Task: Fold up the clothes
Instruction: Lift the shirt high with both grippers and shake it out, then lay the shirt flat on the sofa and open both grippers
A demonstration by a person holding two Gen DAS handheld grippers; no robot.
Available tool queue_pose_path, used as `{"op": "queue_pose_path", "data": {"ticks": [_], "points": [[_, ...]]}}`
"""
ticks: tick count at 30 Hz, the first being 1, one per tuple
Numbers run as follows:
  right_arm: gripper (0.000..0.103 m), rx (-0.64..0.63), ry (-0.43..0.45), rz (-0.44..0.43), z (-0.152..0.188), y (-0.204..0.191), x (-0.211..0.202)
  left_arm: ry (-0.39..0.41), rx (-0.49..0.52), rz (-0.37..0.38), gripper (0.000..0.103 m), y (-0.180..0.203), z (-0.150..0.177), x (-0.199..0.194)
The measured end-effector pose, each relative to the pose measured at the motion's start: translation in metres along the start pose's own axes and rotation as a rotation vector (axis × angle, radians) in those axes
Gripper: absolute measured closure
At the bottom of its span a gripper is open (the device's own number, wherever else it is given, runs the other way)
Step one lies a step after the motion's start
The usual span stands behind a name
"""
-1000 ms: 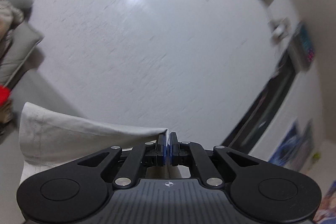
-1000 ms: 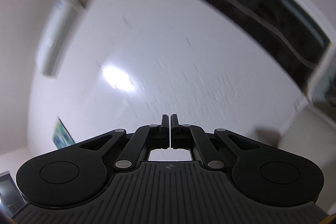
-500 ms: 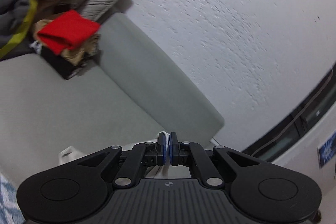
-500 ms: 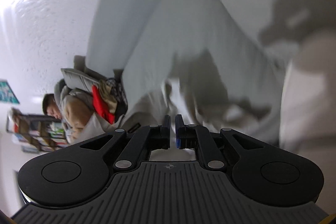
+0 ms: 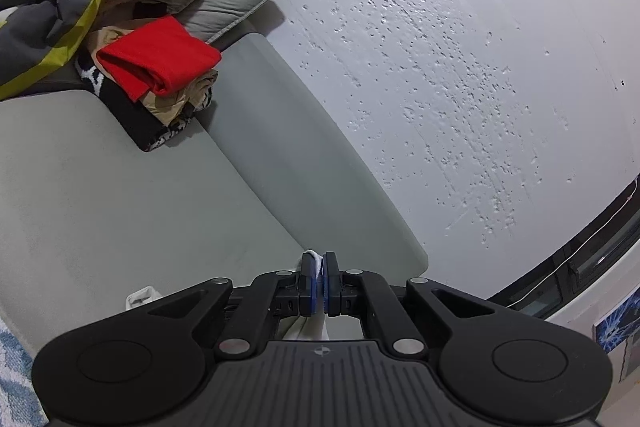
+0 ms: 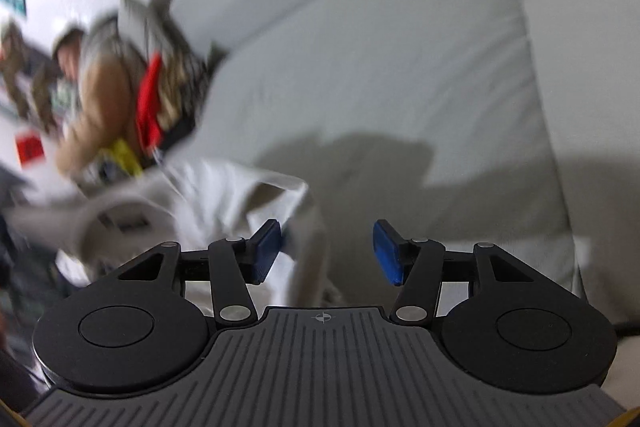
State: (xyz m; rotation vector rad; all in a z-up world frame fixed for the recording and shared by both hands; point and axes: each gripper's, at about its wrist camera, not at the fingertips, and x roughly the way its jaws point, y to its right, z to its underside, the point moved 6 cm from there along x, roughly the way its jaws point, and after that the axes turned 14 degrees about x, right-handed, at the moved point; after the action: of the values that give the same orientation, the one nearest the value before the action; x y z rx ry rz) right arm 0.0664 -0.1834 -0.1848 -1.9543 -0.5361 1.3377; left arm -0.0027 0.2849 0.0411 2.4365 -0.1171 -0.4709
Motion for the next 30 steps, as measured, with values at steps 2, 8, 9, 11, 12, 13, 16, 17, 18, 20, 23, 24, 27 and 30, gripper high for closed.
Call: {"op": "queue_pose_path", "data": {"ticks": [2,8,9,11,12,13,16,17,18,20,23,24,27,30], "points": [[0.052,0.012,-0.036,-0.029,0.000,0.001,0.009,-0.017,-0.012,0.009,0.102,-0.003,-0.003,0.011],[0.102,-0.047,0.095,0.028,-0.037,-0.019,0.003,-0.087,0.009,0.014,0.102,0.011,-0.035,0.081],[0.102,-0.060,0.156,0.038,-0.053,-0.030,-0.009,-0.091,0.024,0.021,0.102,0.020,-0.046,0.096],[0.102,-0.150,0.311,0.085,-0.093,-0.063,-0.039,-0.039,0.060,0.090,0.102,0.054,-0.084,0.118],[0.102,-0.205,0.399,0.112,-0.115,-0.084,-0.058,-0.001,0.079,0.135,0.102,0.074,-0.106,0.126],[0.102,-0.253,0.499,0.132,-0.136,-0.107,-0.084,0.047,0.100,0.180,0.102,0.094,-0.127,0.128],[0.102,-0.369,0.806,0.151,-0.186,-0.176,-0.170,0.186,0.144,0.284,0.102,0.143,-0.178,0.124],[0.102,-0.405,0.883,0.152,-0.193,-0.194,-0.195,0.215,0.147,0.303,0.102,0.150,-0.188,0.122],[0.102,-0.441,0.946,0.158,-0.196,-0.210,-0.217,0.231,0.147,0.314,0.102,0.154,-0.194,0.122],[0.102,-0.515,1.027,0.188,-0.197,-0.228,-0.243,0.233,0.133,0.330,0.102,0.152,-0.195,0.125],[0.102,-0.585,1.047,0.234,-0.189,-0.230,-0.254,0.172,0.093,0.326,0.102,0.131,-0.167,0.138],[0.102,-0.593,1.035,0.249,-0.185,-0.224,-0.251,0.144,0.079,0.319,0.102,0.121,-0.153,0.143],[0.102,-0.580,0.966,0.311,-0.166,-0.189,-0.225,0.027,0.027,0.281,0.102,0.082,-0.094,0.155],[0.102,-0.527,0.850,0.385,-0.133,-0.125,-0.191,-0.124,-0.034,0.200,0.102,0.033,-0.019,0.160]]}}
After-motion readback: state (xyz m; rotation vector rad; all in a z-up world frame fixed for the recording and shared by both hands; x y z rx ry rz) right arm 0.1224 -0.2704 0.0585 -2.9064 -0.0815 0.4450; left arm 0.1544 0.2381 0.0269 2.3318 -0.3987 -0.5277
